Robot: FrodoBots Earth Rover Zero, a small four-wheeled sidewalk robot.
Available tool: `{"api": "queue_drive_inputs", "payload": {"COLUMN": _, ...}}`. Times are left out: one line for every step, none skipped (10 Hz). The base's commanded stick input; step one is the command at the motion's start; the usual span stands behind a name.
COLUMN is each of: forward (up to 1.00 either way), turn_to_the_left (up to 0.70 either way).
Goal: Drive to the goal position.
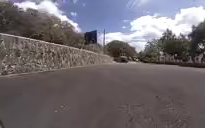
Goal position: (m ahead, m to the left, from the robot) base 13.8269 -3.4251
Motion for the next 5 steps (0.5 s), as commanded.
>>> {"api": "queue_drive_inputs", "payload": {"forward": 0.85, "turn_to_the_left": 0.01}}
{"api": "queue_drive_inputs", "payload": {"forward": 0.85, "turn_to_the_left": 0.01}}
{"api": "queue_drive_inputs", "payload": {"forward": 0.85, "turn_to_the_left": 0.01}}
{"api": "queue_drive_inputs", "payload": {"forward": 0.85, "turn_to_the_left": 0.01}}
{"api": "queue_drive_inputs", "payload": {"forward": 0.85, "turn_to_the_left": 0.01}}
